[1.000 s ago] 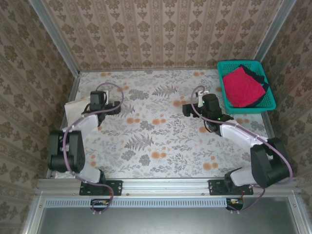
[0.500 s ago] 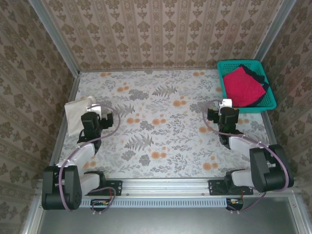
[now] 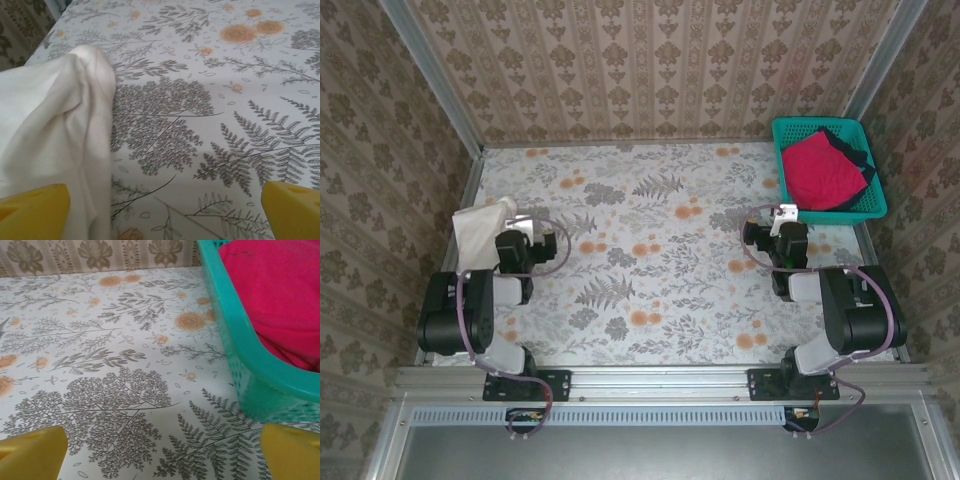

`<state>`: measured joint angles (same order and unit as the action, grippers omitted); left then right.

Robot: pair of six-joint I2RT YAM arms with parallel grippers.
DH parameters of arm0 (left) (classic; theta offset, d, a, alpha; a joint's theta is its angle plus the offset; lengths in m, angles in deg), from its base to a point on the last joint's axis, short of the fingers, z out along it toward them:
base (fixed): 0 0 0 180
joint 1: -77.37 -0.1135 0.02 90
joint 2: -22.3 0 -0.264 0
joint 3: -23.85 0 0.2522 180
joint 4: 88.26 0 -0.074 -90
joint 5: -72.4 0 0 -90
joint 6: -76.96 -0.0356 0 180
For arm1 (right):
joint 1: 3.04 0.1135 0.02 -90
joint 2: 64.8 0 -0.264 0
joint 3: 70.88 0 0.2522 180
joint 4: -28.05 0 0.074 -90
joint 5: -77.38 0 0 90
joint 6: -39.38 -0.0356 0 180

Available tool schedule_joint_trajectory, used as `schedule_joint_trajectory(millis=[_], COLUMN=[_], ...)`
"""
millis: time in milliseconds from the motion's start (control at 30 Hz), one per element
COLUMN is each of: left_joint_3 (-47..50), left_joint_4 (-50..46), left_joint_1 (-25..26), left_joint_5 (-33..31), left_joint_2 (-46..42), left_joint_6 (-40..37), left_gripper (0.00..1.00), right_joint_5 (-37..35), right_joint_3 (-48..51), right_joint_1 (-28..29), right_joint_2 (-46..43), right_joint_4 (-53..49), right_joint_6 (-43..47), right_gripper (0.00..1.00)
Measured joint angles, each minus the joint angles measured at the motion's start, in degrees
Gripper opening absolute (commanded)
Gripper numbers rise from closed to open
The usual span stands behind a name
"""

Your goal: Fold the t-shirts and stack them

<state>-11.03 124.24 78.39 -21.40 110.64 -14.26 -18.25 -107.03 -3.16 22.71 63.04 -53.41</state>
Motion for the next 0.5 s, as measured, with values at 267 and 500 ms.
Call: schedule_joint_trajectory(millis=[267,500], left_joint_3=[-0.61,-0.74], left_joint_4=[0.94,0.96], left_joint_1=[0.52,0.5], left_joint_5=[-0.57,-0.52], left_joint_2=[0.09,0.09], left_joint_6=[-0.37,-0.37], left_gripper=[1.0,1.0], right_joint_5=[1.44,1.44], right_joint_3=[0.0,0.0], right_joint_1=[0.0,0.0], right_joint_2=[0.0,0.0], right_joint_4=[-0.04,-0.04], right_joint_6=[0.0,0.0], right_gripper=[1.0,1.0])
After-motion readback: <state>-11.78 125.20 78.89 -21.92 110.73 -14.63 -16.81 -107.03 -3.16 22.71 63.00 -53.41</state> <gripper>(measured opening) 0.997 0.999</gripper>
